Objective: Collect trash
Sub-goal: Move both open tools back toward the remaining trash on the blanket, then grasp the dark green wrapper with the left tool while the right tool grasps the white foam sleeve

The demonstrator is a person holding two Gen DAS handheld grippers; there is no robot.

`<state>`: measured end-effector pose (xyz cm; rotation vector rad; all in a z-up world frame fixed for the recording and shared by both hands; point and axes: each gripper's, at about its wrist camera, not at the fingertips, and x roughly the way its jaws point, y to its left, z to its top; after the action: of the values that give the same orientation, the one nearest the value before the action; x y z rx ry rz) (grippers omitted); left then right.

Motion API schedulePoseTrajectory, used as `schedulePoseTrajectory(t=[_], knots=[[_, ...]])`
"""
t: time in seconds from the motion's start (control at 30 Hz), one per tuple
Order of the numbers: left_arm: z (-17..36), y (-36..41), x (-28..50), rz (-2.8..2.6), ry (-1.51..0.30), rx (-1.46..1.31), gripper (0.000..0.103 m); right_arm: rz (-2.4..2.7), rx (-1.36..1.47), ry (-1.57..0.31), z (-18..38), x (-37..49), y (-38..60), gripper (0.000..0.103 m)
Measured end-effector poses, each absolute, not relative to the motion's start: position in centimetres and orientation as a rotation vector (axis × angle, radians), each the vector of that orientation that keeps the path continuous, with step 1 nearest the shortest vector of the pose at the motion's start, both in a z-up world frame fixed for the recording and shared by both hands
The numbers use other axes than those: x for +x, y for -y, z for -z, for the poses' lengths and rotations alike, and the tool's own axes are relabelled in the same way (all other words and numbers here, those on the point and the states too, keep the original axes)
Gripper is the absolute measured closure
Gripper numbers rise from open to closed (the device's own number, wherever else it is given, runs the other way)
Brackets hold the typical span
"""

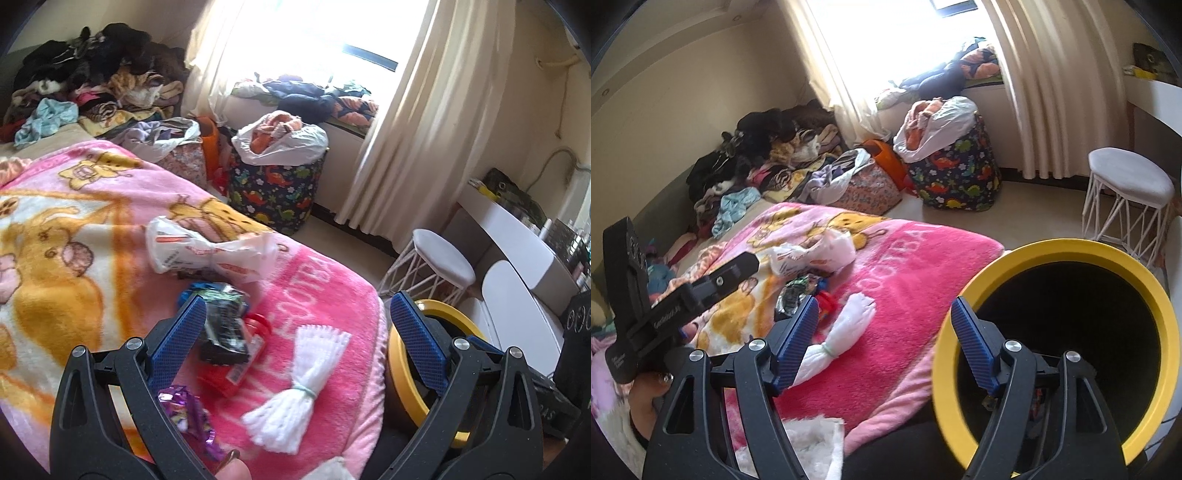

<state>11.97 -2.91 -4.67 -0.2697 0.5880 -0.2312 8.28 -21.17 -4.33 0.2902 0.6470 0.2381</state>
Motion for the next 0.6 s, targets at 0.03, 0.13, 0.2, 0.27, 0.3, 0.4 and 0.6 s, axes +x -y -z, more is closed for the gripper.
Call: schedulePoseTrajectory(t=[0.03,0.13,0.2,0.27,0.3,0.4,0.6], knots=[[4.6,2.7,12.0,0.225,-0.588,-0.271,0.011,-0.244,0.289,-0.653,4.4,8.4,20.9,0.031],[4.9,1.7,12.3,0.205,-0.597,-0.282,0.011,-0.267,0.282,-0.67,4.5,8.9,20.0,0.031],[5.0,1.0,12.5,0.19,-0.607,-0.287,0.011,-0.282,0.27,-0.681,4.6,9.2,19.1,0.031],[5.3,0.5,12.7,0.179,-0.617,-0.292,0.011,-0.298,0.263,-0.692,4.7,9.3,18.5,0.03],[5.4,0.3,12.8,0.175,-0.622,-0.295,0.011,-0.304,0.257,-0.7,4.8,9.5,18.0,0.029],[5.9,-0.6,13.1,0.165,-0.641,-0.319,0.013,-0.319,0.242,-0.719,5.2,9.8,17.1,0.029],[7.1,-2.5,13.9,0.146,-0.686,-0.361,0.026,-0.337,0.226,-0.77,6.1,10.6,15.4,0.029]])
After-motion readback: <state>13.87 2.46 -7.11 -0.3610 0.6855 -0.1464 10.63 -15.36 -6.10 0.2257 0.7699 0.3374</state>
